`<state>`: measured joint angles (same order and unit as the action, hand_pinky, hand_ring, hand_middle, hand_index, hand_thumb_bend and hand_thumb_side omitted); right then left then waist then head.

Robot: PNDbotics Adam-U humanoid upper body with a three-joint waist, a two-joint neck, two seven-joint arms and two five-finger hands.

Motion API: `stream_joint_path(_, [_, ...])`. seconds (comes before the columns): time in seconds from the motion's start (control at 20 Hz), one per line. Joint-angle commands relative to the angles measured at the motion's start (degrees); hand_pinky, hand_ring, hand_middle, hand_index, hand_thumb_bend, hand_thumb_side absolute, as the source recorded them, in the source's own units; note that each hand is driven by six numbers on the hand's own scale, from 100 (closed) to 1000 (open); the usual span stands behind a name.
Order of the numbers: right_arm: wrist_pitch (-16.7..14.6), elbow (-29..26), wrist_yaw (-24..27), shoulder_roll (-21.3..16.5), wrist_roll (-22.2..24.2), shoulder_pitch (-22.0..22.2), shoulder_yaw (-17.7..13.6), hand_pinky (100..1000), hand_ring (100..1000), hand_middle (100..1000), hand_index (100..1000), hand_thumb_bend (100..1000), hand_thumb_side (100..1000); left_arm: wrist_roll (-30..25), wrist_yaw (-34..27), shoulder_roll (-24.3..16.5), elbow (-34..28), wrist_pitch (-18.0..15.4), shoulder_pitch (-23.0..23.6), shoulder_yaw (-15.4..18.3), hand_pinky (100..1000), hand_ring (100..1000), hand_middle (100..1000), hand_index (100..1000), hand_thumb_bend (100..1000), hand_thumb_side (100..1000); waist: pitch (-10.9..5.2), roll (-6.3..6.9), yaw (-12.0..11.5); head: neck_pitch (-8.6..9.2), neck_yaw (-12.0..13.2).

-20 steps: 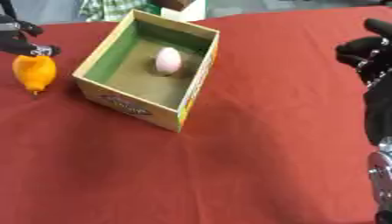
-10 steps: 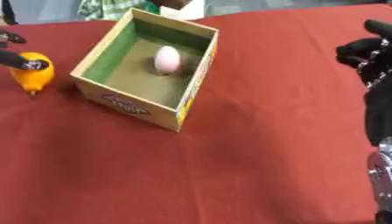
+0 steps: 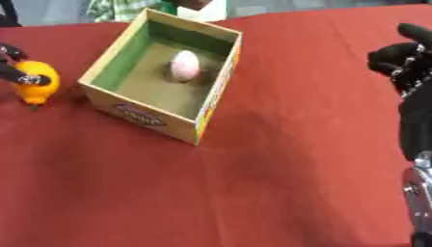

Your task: Pick up objects on the table and place them in the box.

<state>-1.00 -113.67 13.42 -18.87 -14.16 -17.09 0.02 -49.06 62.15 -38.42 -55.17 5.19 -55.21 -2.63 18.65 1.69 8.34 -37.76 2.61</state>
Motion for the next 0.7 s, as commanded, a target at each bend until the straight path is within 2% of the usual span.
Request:
stream_joint_path(0.05, [0.1,-0.9,-0.3,-0.6,-0.3,-0.2,-0.4,737,672,544,788,100,956,-0.8,0.4,-2.1,-0.3,-0.4,-0.6,0.6,815,868,805,864,372,666,-0.95,-0.1,0.0,0.35,-0.1])
stream_joint_path(0.25, [0.3,-0.9,-0.3,-0.6,-0.5,-0.2,-0.4,737,672,543,788,100,957,-0.4,0.0,-2.0,-0.9,-0.1,-0.8,0.7,748,774,703,683,245,518,-0.96,-0.09,-0.1,0.15,-0.2])
stream_joint_path(0.4, [0.5,-0.9,-0.3,-0.5,-0.5,-0.2,-0.4,737,672,543,788,100,957,0.6,-1.3,-1.9,-1.6,0.5,-0.9,0.7,714,743,658,618,181,463,-1.03,-0.08,-0.1,0.08,-0.3])
stream_joint_path(0.45, [0.5,-0.9,-0.3,-0.5,-0.6,-0.2,-0.4,737,672,543,788,100,957,0.8,-1.8,-1.8,-1.8,0.6,-0.9,0.6,686,716,626,580,127,421,-1.06,-0.08,-0.1,0.07,-0.3])
stream_joint_path(0.55, [0.6,-0.9,-0.3,-0.4,-0.6,-0.2,-0.4,737,672,543,788,100,957,1.0,-3.1,-1.7,-2.0,0.8,-0.9,0.4,673,700,613,554,100,382,-1.12,-0.08,-0.1,0.08,-0.3])
stream_joint_path(0.7, [0.8,-0.9,-0.2,-0.3,-0.8,-0.2,-0.4,737,673,542,788,100,958,1.2,-4.6,-1.4,-2.2,1.2,-1.0,0.3,651,678,595,514,100,249,-1.19,-0.11,-0.1,0.08,-0.3])
